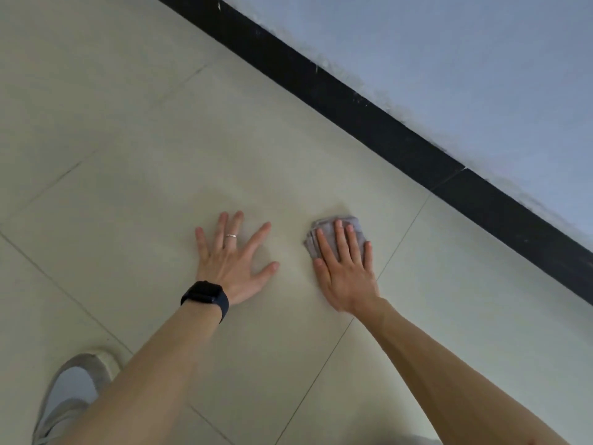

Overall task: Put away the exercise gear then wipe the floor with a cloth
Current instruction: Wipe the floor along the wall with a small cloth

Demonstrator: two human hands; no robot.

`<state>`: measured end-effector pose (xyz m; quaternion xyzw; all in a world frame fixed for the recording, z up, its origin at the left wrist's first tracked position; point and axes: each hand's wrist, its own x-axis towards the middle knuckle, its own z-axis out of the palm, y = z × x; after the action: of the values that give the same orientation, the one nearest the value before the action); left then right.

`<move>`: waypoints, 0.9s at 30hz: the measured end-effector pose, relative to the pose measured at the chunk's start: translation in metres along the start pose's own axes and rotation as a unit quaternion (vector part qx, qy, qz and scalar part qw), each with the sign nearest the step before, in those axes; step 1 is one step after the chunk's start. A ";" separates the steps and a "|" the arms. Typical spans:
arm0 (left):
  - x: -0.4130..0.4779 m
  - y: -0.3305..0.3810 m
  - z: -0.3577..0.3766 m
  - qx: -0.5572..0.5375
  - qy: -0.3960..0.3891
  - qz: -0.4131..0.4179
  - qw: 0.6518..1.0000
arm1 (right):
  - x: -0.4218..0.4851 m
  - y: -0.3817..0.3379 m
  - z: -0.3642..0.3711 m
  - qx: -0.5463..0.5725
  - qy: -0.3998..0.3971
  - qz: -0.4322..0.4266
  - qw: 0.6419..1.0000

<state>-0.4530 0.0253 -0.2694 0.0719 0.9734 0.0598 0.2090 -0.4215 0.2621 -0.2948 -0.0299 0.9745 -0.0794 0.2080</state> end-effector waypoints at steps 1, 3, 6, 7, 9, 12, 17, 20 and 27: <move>0.009 0.008 -0.005 -0.011 -0.015 -0.002 1.000 | 0.008 0.004 -0.004 0.005 -0.008 -0.004 1.000; 0.029 0.027 -0.014 -0.028 -0.044 0.003 0.999 | 0.032 0.014 -0.016 0.010 -0.017 0.002 1.000; 0.058 0.043 -0.023 -0.024 -0.078 0.010 0.997 | 0.068 0.028 -0.034 0.028 -0.007 0.039 0.999; 0.069 0.042 -0.025 -0.013 -0.092 0.006 0.996 | 0.076 0.032 -0.037 0.036 0.005 0.056 0.998; 0.085 0.036 -0.027 0.011 -0.123 0.001 0.992 | 0.089 0.040 -0.040 0.040 0.023 0.080 0.996; 0.093 0.025 -0.024 -0.019 -0.139 0.004 0.990 | 0.103 0.048 -0.046 0.037 0.033 0.106 0.993; 0.095 0.023 -0.025 -0.045 -0.148 0.016 0.988 | 0.134 0.064 -0.068 0.071 0.039 0.172 0.982; 0.096 0.023 -0.030 -0.046 -0.165 0.019 0.985 | 0.135 0.059 -0.070 0.075 0.046 0.185 0.979; 0.097 0.020 -0.034 -0.055 -0.193 0.023 0.979 | 0.095 0.039 -0.050 0.129 0.085 0.303 0.940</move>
<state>-0.5521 0.0579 -0.2738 0.0927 0.9079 0.1030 0.3955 -0.5290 0.2988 -0.2945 0.3010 0.9327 -0.1402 0.1411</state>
